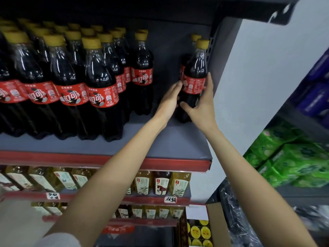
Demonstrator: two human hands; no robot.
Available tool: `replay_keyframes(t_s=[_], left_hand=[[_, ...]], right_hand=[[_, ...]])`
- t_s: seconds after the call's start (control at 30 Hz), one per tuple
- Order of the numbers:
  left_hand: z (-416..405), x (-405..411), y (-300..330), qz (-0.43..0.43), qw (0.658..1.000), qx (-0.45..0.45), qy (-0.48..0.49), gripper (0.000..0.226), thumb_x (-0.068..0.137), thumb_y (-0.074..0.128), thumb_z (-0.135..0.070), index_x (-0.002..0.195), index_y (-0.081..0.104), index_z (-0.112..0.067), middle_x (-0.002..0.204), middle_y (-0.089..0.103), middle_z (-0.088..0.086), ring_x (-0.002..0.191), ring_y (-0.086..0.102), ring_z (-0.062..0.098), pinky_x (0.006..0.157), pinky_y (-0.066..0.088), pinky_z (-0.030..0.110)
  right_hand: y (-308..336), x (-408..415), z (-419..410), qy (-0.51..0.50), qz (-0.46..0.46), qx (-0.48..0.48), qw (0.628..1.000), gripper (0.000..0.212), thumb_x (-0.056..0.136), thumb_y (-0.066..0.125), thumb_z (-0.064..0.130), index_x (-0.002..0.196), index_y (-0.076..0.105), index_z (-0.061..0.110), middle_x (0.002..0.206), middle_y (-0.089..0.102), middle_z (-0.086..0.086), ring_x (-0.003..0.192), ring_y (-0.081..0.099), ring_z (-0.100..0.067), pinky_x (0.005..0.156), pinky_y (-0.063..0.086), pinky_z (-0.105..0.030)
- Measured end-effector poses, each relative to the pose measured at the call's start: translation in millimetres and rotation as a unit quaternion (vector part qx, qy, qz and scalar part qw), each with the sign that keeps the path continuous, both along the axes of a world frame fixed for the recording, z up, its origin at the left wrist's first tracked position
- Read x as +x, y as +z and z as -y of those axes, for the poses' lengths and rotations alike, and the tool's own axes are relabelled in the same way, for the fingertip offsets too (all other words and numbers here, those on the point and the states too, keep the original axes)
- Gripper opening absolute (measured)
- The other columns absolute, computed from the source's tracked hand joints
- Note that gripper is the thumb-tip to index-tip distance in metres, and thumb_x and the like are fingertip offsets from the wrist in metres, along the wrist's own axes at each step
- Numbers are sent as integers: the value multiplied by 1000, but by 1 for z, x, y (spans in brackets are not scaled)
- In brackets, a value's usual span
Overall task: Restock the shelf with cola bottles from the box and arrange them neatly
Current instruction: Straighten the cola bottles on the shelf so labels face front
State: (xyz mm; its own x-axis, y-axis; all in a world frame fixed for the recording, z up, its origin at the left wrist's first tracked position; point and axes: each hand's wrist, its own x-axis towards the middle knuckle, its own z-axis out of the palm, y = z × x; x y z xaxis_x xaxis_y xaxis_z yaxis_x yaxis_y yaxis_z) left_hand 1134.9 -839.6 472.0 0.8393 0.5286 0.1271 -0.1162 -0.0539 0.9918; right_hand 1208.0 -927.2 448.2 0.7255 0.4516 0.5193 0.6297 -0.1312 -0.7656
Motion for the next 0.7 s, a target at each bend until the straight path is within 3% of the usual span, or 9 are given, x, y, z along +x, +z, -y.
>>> replay_keyframes(t_s=[0.07, 0.17, 0.23, 0.4, 0.5, 0.57, 0.63, 0.7], left_hand=[[-2, -16, -12, 24, 998, 44, 42, 38, 99, 35, -44, 134, 47, -36, 140, 49, -6, 129, 45, 14, 112, 34, 41], [-2, -46, -29, 42, 990, 96, 90, 36, 90, 34, -50, 124, 43, -56, 140, 42, -11, 134, 39, 12, 114, 31, 44], [-6, -65, -33, 50, 986, 105, 116, 36, 90, 35, -48, 124, 40, -59, 138, 40, -13, 134, 38, 10, 113, 32, 44], [-19, -95, -34, 49, 979, 131, 146, 47, 92, 34, -46, 139, 41, -40, 123, 36, -36, 131, 40, 6, 111, 36, 44], [-21, -103, -35, 43, 975, 142, 165, 48, 96, 35, -38, 143, 40, -28, 135, 36, -25, 134, 35, 3, 114, 31, 41], [-22, -106, -36, 31, 970, 162, 181, 43, 101, 36, -29, 144, 38, -21, 148, 32, -12, 137, 29, 3, 116, 25, 28], [-21, -107, -37, 11, 968, 170, 185, 43, 103, 35, -26, 146, 34, -19, 155, 25, -8, 134, 24, -4, 107, 21, 14], [-19, -106, -39, -5, 970, 161, 181, 43, 104, 33, -28, 146, 33, -19, 156, 21, -8, 131, 23, -5, 103, 20, 15]], right_hand=[[2, -2, -2, 38, -1, 1, 999, 112, 67, 74, 29, 152, 2, 20, 150, 38, -7, 137, 39, -18, 112, 37, -42], [8, -7, -7, 107, 7, -24, 994, 104, 76, 78, 18, 152, 7, 15, 143, 47, -3, 127, 49, -9, 108, 40, -29], [12, -12, -13, 164, 8, -48, 985, 100, 79, 76, 12, 152, 7, 12, 143, 46, -2, 127, 47, -6, 109, 39, -26], [16, -23, -39, 254, -4, -60, 965, 99, 80, 74, 13, 151, 7, 12, 149, 32, 1, 139, 35, -13, 117, 30, -40], [15, -30, -56, 265, 12, -39, 963, 97, 77, 76, 22, 151, 14, 12, 152, 31, -3, 142, 31, -20, 117, 26, -47], [14, -33, -66, 258, 18, -37, 965, 98, 74, 76, 32, 151, 17, 16, 152, 32, 1, 142, 28, -21, 117, 24, -51], [12, -34, -73, 252, 0, -39, 967, 97, 75, 76, 29, 152, 18, 16, 151, 31, 1, 142, 25, -18, 119, 23, -39], [8, -32, -78, 240, 3, -46, 970, 96, 80, 76, 20, 153, 15, 12, 151, 32, -5, 139, 23, -12, 110, 17, -6]])
